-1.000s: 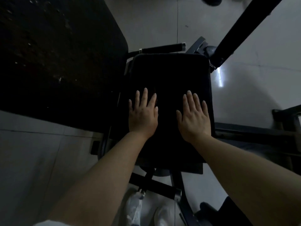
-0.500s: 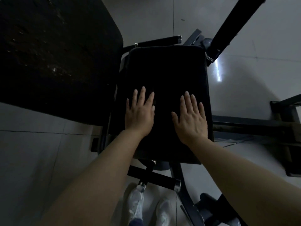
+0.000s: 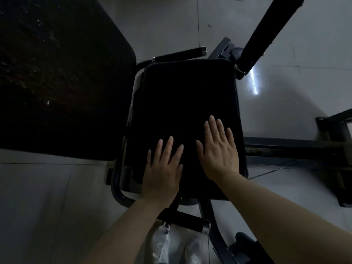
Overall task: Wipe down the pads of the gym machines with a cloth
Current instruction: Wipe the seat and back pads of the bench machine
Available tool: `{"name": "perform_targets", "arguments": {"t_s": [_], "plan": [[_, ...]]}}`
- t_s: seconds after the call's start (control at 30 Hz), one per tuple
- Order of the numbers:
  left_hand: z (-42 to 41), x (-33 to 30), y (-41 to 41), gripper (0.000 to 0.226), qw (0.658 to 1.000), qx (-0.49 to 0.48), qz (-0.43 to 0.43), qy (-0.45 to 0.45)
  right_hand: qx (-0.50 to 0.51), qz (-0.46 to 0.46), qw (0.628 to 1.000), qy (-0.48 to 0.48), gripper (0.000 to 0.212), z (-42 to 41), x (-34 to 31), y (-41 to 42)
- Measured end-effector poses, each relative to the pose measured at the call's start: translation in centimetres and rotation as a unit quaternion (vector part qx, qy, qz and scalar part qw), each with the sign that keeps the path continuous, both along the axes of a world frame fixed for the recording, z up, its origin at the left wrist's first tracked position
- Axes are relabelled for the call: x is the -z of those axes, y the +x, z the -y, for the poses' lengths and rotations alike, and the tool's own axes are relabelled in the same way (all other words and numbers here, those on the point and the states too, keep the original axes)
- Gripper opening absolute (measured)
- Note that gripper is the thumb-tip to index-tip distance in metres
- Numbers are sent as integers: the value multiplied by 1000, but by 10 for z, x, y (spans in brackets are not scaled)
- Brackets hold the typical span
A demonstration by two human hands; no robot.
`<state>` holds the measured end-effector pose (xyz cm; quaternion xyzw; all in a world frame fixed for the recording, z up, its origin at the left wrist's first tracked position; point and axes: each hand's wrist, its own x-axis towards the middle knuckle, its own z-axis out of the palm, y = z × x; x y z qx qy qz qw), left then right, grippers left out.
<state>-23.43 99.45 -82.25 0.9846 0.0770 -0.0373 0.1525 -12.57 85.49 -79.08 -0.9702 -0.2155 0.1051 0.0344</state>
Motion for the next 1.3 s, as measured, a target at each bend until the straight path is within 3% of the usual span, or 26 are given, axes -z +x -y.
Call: {"name": "perform_targets", "arguments": {"t_s": [0.13,0.43,0.67,0.77,0.87,1.3], "plan": [[-21,-7,55,54,1000,-12,-24,-16,0,-5,1000,-1,68,-1,-2,1],[-80,-5,198,51,986,-157,-52,-21,-21,8,1000,5,63,-3,2,4],[-106,-9,253,52,966,-250,-47,-47,-19,29,999,14,61,-3,4,5],[-117,-9,259,53,941,-319,-30,-104,-24,29,999,16,61,-2,5,5],[-114,-7,250,53,930,-351,-24,-105,-26,24,999,18,62,-3,4,6],[-78,-8,159,56,951,-299,-23,-79,-26,-17,999,-11,71,-5,-5,3]]}}
